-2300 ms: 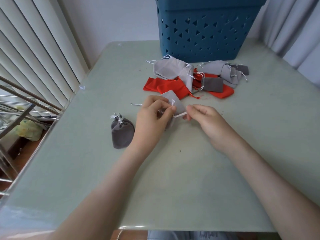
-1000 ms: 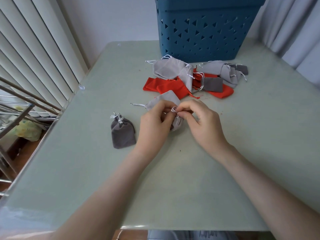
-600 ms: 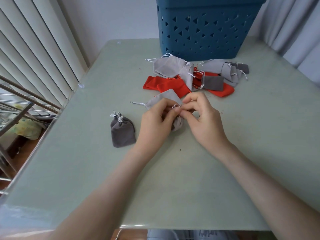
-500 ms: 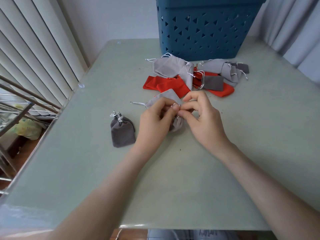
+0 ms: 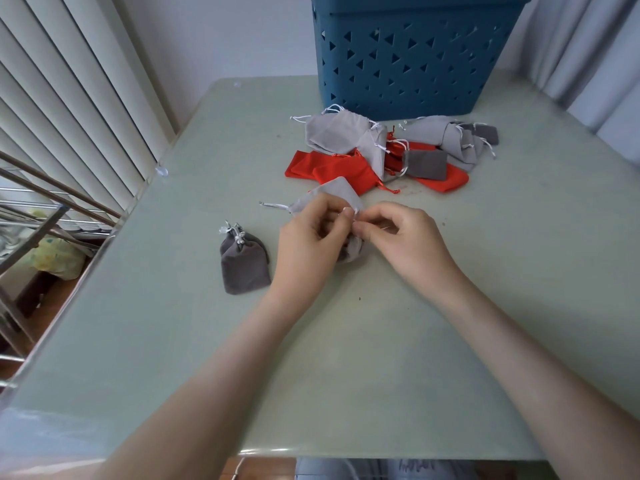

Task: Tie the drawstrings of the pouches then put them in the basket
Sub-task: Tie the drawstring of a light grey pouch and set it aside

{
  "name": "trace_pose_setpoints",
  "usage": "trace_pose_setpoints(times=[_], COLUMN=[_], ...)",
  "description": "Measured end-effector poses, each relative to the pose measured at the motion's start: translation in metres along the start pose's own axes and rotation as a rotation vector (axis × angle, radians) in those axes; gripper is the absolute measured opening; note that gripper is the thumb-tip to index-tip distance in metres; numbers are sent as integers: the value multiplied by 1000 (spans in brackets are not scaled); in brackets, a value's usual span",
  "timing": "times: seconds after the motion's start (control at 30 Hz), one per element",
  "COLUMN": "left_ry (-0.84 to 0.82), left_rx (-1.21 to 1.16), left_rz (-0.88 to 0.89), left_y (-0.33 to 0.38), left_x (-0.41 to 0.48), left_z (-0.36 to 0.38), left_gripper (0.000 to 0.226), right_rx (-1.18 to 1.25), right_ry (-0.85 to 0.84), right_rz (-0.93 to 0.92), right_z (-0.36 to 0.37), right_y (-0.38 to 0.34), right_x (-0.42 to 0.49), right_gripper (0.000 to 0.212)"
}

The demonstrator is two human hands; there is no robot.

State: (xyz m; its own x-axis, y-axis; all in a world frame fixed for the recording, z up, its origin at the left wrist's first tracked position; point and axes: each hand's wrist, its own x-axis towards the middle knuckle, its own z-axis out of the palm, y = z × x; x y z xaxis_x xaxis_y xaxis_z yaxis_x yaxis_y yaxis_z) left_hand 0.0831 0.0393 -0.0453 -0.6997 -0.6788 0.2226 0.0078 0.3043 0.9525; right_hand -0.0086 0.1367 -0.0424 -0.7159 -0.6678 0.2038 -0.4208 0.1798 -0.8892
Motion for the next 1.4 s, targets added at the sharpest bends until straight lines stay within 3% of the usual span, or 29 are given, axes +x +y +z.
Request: trace_pose_setpoints(times=[0.13, 0.33, 0.63, 0.87, 1.13, 1.4], left_ry=[7, -51, -124, -245, -109, -100], left_rx=[-29, -284, -325, -332, -360, -384], left_rz=[-28, -188, -111, -62, -138, -191], left_y=[-1, 1, 2, 2, 5, 5], left_x=[1, 6, 7, 7, 6, 8], left_z=[1, 1, -2, -4, -2, -1], left_gripper=[13, 16, 20, 18, 17, 18], right_rx=[-66, -184, -73, -87, -165, -136], right_ry=[59, 126, 85, 114, 155, 202], right_rz=[-81, -224, -115, -174, -310, -342], right_z=[2, 6, 4, 1, 5, 4], right_y=[2, 11, 8, 8, 11, 9], right_x=[0, 2, 2, 0, -2, -4], right_gripper=[6, 6, 13, 10, 8, 9])
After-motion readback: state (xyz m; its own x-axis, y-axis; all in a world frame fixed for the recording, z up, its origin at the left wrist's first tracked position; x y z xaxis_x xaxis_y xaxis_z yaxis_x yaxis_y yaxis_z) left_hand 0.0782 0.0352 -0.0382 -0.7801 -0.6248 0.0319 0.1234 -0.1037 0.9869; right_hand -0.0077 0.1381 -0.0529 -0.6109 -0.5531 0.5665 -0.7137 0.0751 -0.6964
